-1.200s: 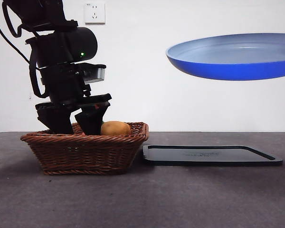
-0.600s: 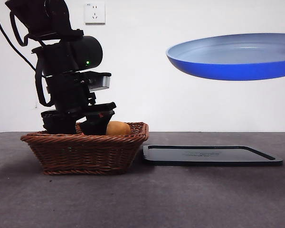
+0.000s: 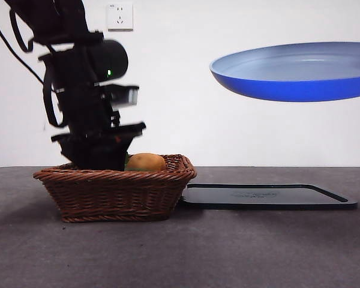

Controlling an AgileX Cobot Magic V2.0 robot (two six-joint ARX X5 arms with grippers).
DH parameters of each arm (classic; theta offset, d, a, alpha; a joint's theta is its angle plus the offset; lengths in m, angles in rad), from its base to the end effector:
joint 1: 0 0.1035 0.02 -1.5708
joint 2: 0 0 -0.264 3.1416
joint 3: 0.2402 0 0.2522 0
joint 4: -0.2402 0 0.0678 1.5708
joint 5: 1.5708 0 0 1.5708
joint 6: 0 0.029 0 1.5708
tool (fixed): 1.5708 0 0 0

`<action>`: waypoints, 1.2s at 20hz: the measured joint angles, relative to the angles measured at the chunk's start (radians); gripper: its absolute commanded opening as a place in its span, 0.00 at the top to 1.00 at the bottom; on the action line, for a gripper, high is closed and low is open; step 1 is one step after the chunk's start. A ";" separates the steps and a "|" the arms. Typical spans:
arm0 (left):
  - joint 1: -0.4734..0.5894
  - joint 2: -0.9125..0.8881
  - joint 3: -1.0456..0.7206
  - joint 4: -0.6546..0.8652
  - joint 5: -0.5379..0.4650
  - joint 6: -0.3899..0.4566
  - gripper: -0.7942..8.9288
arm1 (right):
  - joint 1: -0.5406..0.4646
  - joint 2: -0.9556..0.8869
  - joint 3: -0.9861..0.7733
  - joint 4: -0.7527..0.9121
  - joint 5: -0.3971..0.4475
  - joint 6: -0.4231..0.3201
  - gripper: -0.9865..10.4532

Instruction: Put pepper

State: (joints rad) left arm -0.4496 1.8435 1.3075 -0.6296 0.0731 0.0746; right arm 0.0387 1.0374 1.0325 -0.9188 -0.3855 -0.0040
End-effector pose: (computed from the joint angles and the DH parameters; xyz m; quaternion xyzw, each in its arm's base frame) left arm 0.3327 -0.1629 0.1953 0.1330 0.5322 -0.2357 0.8022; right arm 0.1875 0.0182 0.3141 0.0751 0.4385 0.1893 0.8753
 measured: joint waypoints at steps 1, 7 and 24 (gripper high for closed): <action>-0.001 -0.014 0.018 -0.030 0.000 0.000 0.79 | 0.000 0.004 0.000 0.000 0.000 0.000 0.91; -0.018 -0.119 0.167 -0.138 0.037 -0.003 0.79 | 0.000 0.126 0.000 0.008 0.000 0.010 0.91; -0.285 -0.094 0.209 -0.193 0.092 0.056 0.79 | 0.198 0.443 0.000 0.197 -0.105 0.222 0.91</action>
State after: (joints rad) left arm -0.7349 1.7496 1.5166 -0.8230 0.1646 0.1303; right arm 0.2367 1.4807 1.0325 -0.7216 -0.4900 0.2180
